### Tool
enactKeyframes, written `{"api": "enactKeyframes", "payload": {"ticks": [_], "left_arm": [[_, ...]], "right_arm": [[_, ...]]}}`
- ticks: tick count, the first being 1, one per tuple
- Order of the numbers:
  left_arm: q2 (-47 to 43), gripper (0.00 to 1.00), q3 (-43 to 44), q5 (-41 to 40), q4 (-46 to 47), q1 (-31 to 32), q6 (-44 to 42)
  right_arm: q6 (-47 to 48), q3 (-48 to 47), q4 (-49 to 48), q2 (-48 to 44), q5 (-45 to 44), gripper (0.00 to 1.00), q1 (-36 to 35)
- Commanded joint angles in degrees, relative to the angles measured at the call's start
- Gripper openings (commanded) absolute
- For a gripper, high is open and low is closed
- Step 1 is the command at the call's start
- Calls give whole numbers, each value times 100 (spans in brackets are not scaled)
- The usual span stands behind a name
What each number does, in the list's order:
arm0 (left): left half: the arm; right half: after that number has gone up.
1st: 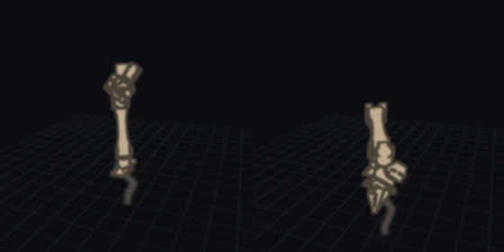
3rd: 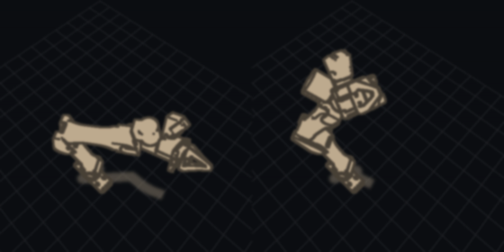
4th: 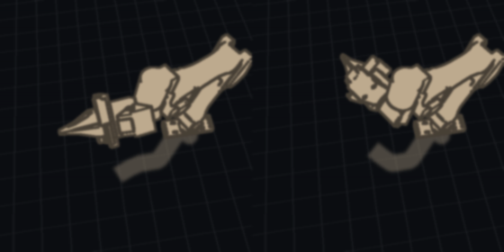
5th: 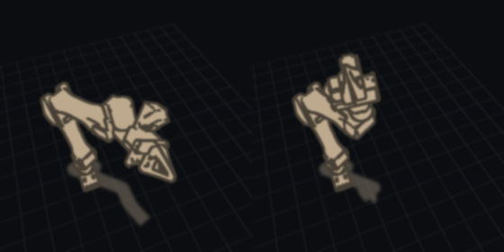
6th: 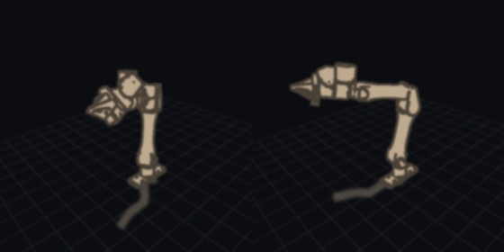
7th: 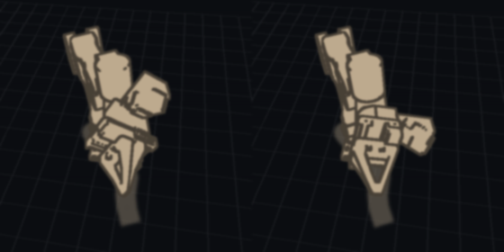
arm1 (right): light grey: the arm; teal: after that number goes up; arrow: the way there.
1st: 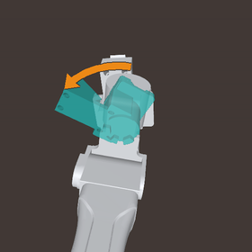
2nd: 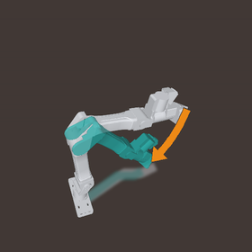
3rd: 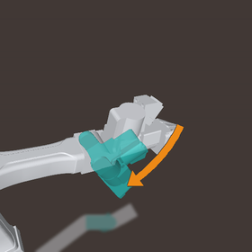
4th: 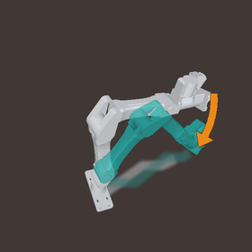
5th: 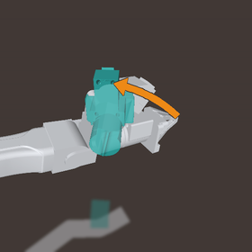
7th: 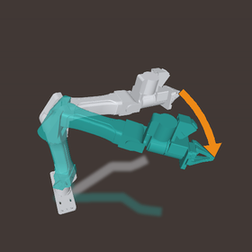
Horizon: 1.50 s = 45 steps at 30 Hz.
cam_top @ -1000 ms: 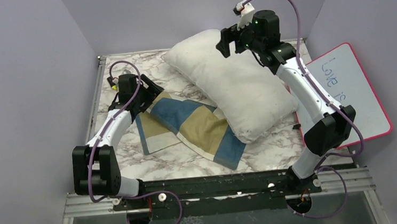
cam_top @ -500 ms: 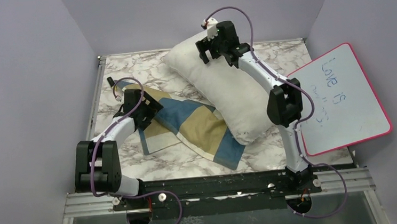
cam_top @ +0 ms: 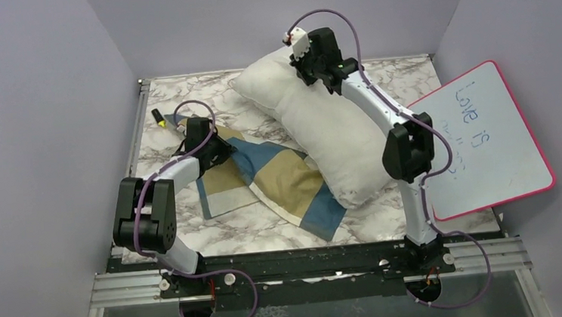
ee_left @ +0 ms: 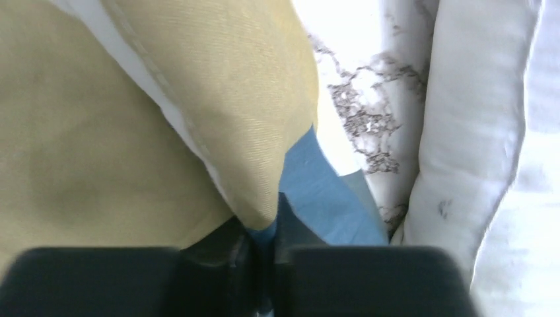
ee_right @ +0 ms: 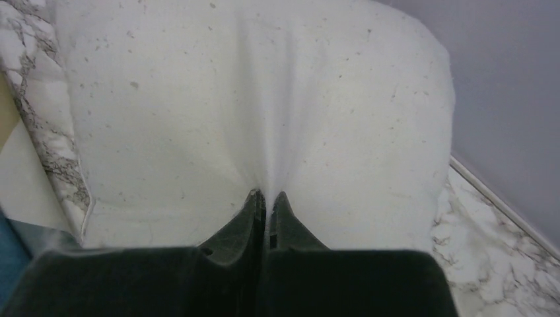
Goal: Put the pillow into the pillowcase
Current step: Pick up the pillow at the center of the board.
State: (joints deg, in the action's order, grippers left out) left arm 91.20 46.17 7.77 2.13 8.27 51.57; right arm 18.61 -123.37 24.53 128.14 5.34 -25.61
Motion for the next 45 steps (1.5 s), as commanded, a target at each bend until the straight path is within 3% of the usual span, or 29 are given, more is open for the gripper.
{"api": "enactKeyframes", "payload": {"ticks": [1,7,14,15,17,18,21,24,26,34,40,45], "left_arm": [[-364,2,519,-97,20,-5,-166],[-665,0,791,-234,395,-9,416],[447,1,1936,-187,598,-10,1050],[732,6,2192,-143,744,-16,1102],[1441,34,2938,145,840,-76,947],[1761,50,3488,357,275,-128,768],[2052,72,4401,612,-907,-156,52],[1322,82,3594,157,-1282,-33,-404],[716,83,2919,-49,-1576,32,-426],[-1337,69,615,149,-2100,680,-331],[-2424,64,-616,-245,-2043,1968,757],[-2851,59,-1295,-1129,-2002,2951,1866]], "right_arm": [[306,474,-168,-1738,-415,0,-12],[167,993,-228,-3362,-508,0,-12],[-42,1507,-281,-4588,-635,0,-6],[-108,1564,-281,-4708,-636,0,-10],[-191,1731,-371,-4940,-646,0,-10],[-210,1774,-420,-5023,-673,0,-11],[-242,1567,-284,-5072,-726,0,-6],[-316,1374,-174,-5077,-683,0,-6],[-369,1299,-177,-5129,-619,0,-7],[-299,1147,-196,-5350,-754,0,-9],[-332,1083,-154,-5420,-690,0,-6],[-490,1294,-320,-5605,-627,0,-6]]}}
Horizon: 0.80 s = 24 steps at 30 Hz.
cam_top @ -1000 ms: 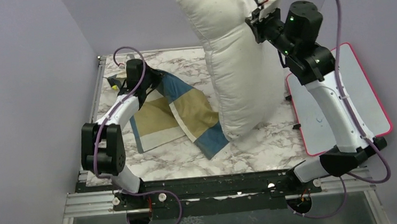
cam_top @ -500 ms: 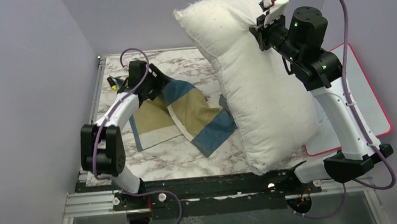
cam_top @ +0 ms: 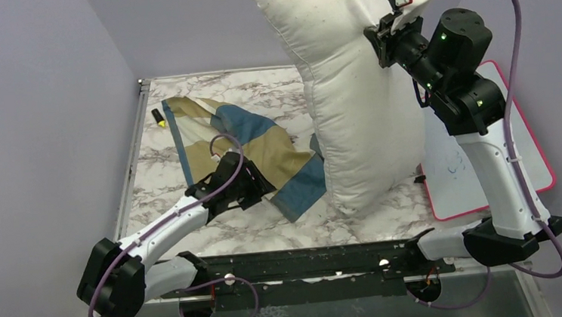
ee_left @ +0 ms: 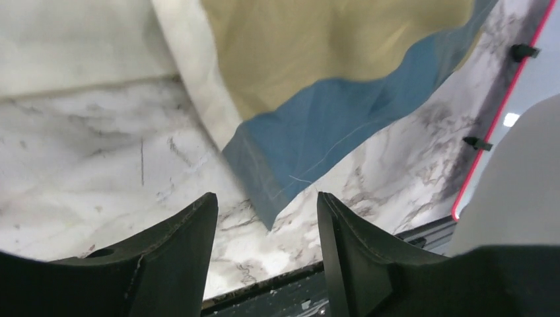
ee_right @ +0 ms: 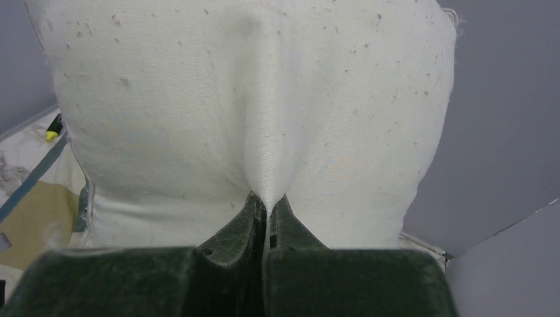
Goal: Put the pillow into the pillowcase
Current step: Pick up the pillow at the center of the board.
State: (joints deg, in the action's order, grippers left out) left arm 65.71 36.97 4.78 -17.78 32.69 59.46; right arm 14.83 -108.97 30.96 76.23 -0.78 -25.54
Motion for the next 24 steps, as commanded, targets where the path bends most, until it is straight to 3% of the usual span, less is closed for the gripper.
{"api": "enactKeyframes", "payload": {"ticks": [1,9,24], "left_arm": [[-305,58,-477,-924,15,595,1304],[66,48,-527,-1573,267,1081,1964],[1569,40,-406,-1665,1315,1165,2256]], "right_arm": [[-138,-109,-999,-438,-3,0,-14],[-130,147,-1203,-514,-83,0,-13],[-71,318,-1314,-618,-98,0,-16]]}}
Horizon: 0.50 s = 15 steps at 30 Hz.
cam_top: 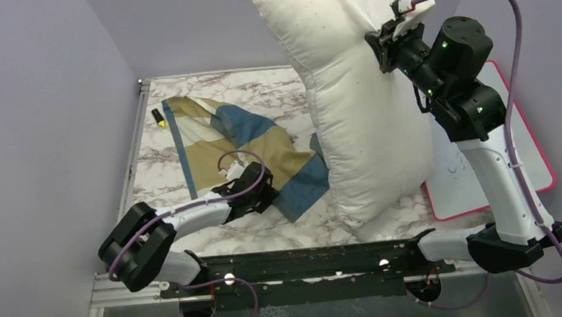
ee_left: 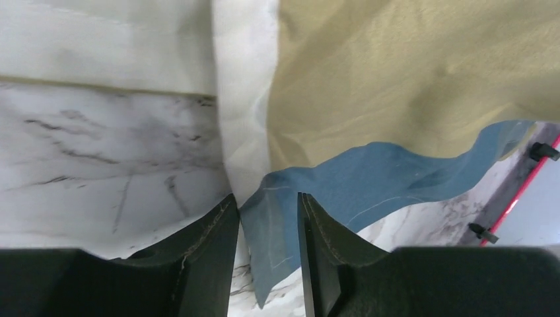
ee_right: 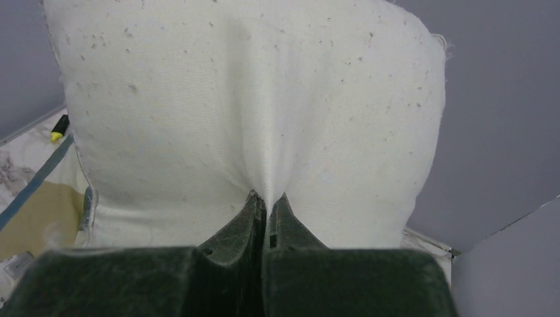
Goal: Put the pillow into the pillowcase
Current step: Pick up the pillow at the center of the board.
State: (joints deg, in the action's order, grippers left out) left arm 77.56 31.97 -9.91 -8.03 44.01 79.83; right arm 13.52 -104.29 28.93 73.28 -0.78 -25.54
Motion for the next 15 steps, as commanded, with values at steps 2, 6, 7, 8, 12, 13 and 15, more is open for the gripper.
{"api": "enactKeyframes", "payload": {"ticks": [2,6,7,8,12,13,15], "left_arm": [[572,36,265,-183,330,29,54],[700,5,429,-122,152,33,-38],[623,0,470,-211,81,30,-64],[500,0,530,-340,29,29,-91],[-58,0,958,-1260,344,-133,-270],[-91,0,1123,-1409,604,-235,-414],[93,0,1565,-1497,1071,-516,-764]], "right_arm": [[72,-183,-1113,-330,-98,0,-16],[93,-234,-1131,-349,-105,0,-13],[93,-261,-1112,-349,-84,0,-12],[86,-295,-1096,-355,-41,0,-12],[8,-339,-1117,-486,39,0,-14],[-10,-367,-1107,-517,39,0,-11],[-60,-433,-1052,-585,41,0,-15]]}}
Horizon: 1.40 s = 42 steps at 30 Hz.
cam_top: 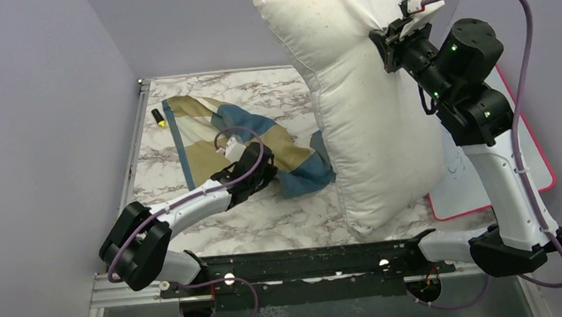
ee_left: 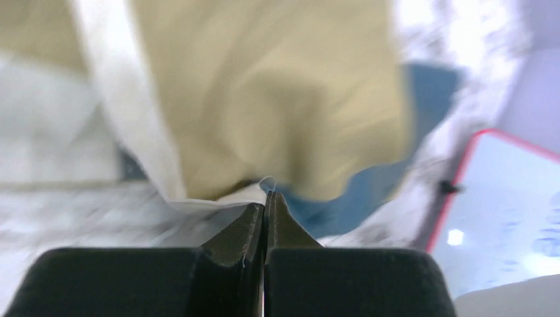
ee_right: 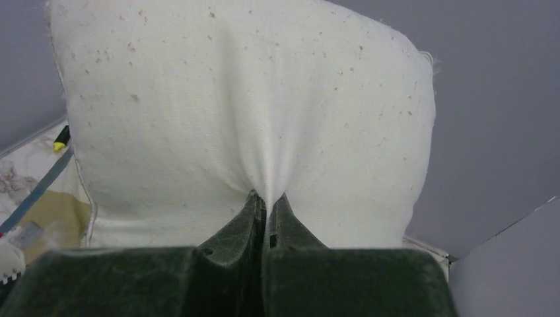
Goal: Put the pillow into the pillowcase
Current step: Pick up the pillow at the center of the board, then adjust the pillowcase at the center of the board.
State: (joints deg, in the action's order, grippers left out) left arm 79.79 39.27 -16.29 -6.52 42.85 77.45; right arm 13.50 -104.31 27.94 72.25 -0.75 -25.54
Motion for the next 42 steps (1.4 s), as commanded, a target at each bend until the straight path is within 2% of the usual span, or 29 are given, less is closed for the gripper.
{"api": "enactKeyframes", "payload": {"ticks": [1,3,5,8,11,14,15,17,18,19,20,22,25,28,31,33,36,42], "left_arm": [[74,0,1142,-866,1088,-497,-780],[677,0,1943,-910,1160,-633,-1308],[1283,0,2625,-814,1278,-776,-1383],[2167,0,3266,-245,2396,-956,-1525],[3277,0,4504,62,2545,-1074,-1655],[4378,0,5827,649,2910,-1228,-2135],[4653,4,6223,932,2920,-1295,-2221],[4901,35,6568,1503,2904,-1482,-2133],[4834,52,6549,1683,2770,-1573,-2083],[4669,64,6460,1768,2538,-1653,-2108],[4461,71,6286,1709,2277,-1709,-2249],[3946,77,5849,1519,1823,-1736,-2786],[3273,77,5194,1452,847,-1713,-3477],[2637,67,4303,1520,-71,-1624,-3816],[2187,60,3350,1806,-264,-1317,-4097],[2145,62,3192,1700,-844,-1020,-4344],[2119,69,3088,916,-1689,-613,-4433],[1883,70,2512,518,-1936,-314,-4205]], "right_arm": [[-91,-461,-911,-512,33,0,-8],[-133,-421,-913,-613,33,0,-12],[-162,-309,-1024,-720,38,0,-10],[-132,-309,-1001,-765,26,0,-13],[-86,-384,-971,-746,-6,0,-14],[-97,-294,-1086,-787,-36,0,-15],[-101,-251,-1124,-795,-47,0,-11],[-76,-242,-1119,-754,-36,0,-17],[-53,-284,-1063,-715,-32,0,-16],[-29,-332,-1017,-686,-43,0,-17],[-12,-350,-1001,-670,-65,0,-9],[-5,-288,-1057,-697,-67,0,-16],[-22,-189,-1133,-746,-18,0,-18],[-18,-180,-1107,-769,-20,0,-14],[17,-166,-1105,-805,-80,0,-13],[18,-169,-1091,-823,-95,0,-14],[13,-169,-1059,-825,-115,0,-20],[-11,-169,-1043,-794,-126,0,-12]]}}
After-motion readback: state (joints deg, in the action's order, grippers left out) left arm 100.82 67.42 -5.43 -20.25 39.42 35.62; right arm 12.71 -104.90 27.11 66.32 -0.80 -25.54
